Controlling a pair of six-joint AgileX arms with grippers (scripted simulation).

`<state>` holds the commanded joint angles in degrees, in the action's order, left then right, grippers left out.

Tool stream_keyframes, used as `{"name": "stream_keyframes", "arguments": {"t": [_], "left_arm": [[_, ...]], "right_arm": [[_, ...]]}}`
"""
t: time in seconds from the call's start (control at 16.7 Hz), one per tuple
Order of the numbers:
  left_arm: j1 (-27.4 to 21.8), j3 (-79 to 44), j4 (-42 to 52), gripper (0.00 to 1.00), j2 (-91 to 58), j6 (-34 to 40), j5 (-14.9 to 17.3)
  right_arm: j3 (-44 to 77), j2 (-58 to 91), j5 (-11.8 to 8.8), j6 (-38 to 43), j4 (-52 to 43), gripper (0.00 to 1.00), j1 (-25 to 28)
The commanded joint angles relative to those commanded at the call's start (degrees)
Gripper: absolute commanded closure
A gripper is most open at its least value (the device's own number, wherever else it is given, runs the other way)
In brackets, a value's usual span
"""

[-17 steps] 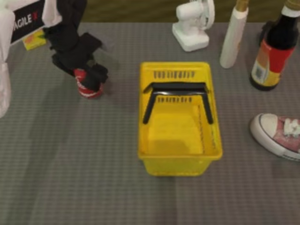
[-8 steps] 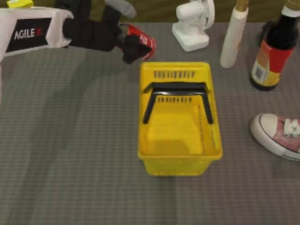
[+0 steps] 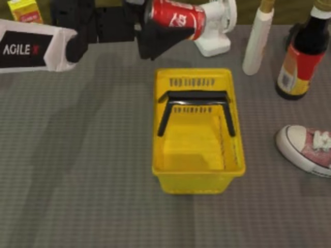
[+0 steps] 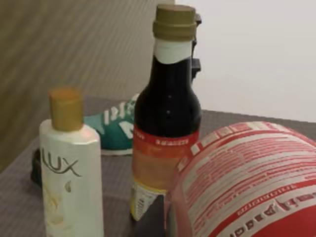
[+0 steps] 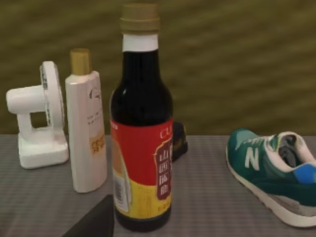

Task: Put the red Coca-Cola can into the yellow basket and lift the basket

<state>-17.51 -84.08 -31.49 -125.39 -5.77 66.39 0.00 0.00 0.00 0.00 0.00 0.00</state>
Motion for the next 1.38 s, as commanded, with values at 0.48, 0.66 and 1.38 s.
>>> {"name": "stream_keyframes", "arguments": {"t": [0.48,0.66,1.38], "left_arm": [[-0.47,5.00,-9.66,1.00,2.72,3.22,7.02],[-0.15,4.82,-9.75,1.00,2.29,3.05,6.93],[1.02,8.69,-27.53,1.00,-11.19,3.49,7.07]], "right_arm": [[0.00,0.00,0.00,0.00,0.00,0.00,0.00],[0.00,0.00,0.00,0.00,0.00,0.00,0.00],[0.00,0.00,0.00,0.00,0.00,0.00,0.00]]}}
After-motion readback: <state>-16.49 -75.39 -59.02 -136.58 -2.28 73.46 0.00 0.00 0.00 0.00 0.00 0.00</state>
